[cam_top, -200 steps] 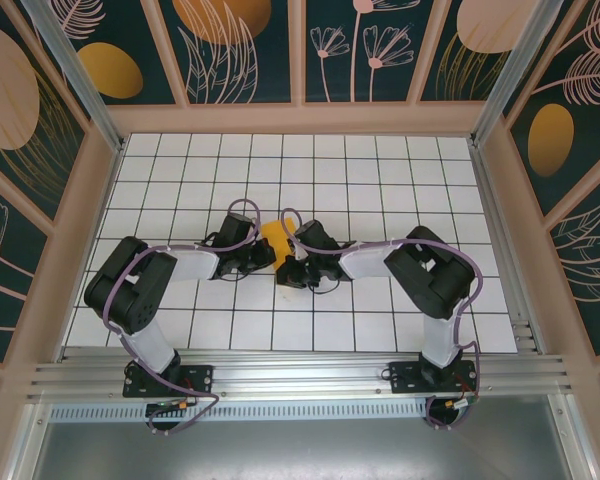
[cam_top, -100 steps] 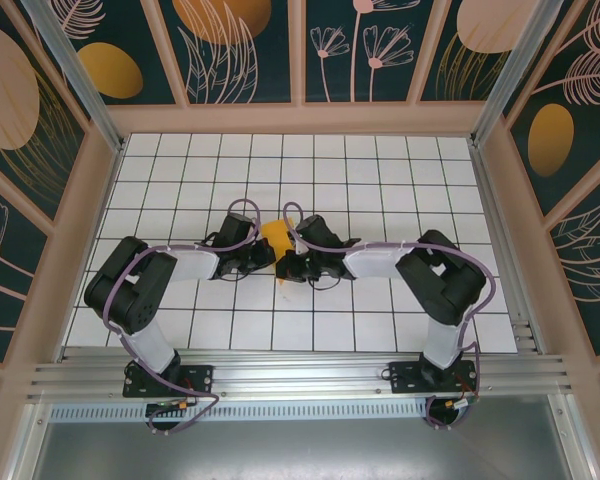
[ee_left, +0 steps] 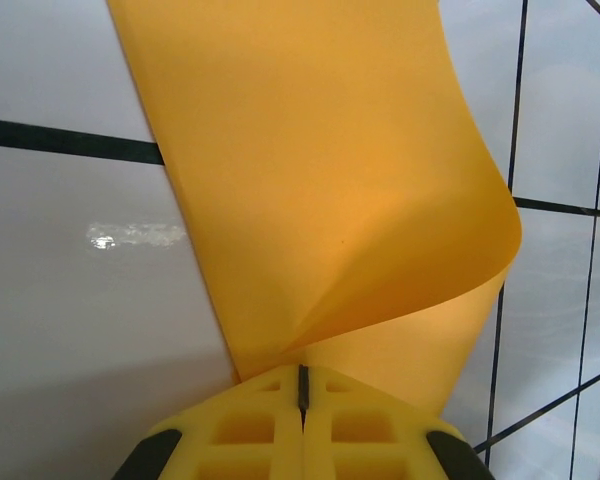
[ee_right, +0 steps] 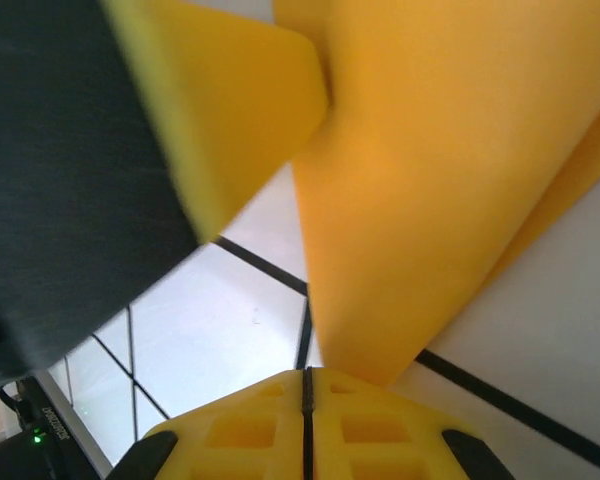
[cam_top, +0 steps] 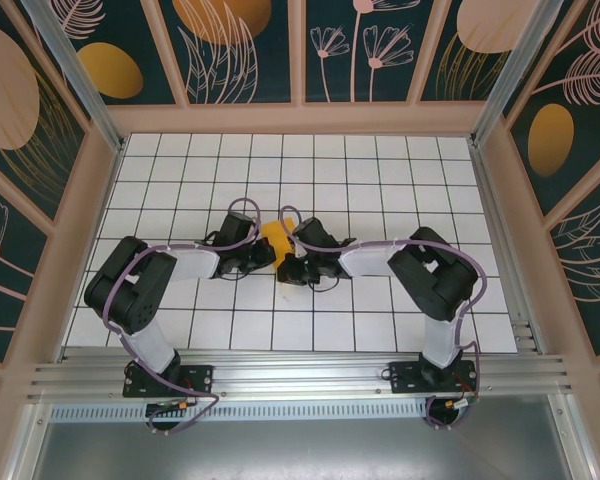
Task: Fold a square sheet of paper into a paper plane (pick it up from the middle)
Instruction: Third fold the triangle at the center of the table.
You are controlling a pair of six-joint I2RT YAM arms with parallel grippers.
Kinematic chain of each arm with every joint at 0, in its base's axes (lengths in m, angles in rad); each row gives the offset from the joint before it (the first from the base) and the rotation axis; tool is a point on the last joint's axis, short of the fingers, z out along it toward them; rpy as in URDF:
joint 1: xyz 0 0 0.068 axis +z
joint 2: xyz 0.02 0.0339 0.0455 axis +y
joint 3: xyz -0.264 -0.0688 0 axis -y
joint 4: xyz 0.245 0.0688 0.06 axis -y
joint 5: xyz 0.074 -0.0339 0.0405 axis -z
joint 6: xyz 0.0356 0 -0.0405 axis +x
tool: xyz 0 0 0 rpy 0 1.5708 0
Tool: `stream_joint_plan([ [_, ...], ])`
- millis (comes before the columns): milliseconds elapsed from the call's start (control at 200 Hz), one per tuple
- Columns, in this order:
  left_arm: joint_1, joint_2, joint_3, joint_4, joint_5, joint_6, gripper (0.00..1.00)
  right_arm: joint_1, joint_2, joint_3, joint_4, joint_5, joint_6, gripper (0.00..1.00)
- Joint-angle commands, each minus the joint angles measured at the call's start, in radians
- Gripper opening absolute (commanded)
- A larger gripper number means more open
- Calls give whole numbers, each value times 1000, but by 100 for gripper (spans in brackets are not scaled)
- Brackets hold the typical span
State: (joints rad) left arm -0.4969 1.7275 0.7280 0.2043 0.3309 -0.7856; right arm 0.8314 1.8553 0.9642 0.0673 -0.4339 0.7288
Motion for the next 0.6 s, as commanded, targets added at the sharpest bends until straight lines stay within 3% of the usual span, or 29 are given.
stream_joint_plan([
  [0, -2, 2, 25, -22, -7, 22, 5, 2, -81, -4, -7, 45, -34, 9],
  [595, -2, 15, 56, -35, -5, 59, 6, -18, 33, 44, -9, 97, -7, 8],
])
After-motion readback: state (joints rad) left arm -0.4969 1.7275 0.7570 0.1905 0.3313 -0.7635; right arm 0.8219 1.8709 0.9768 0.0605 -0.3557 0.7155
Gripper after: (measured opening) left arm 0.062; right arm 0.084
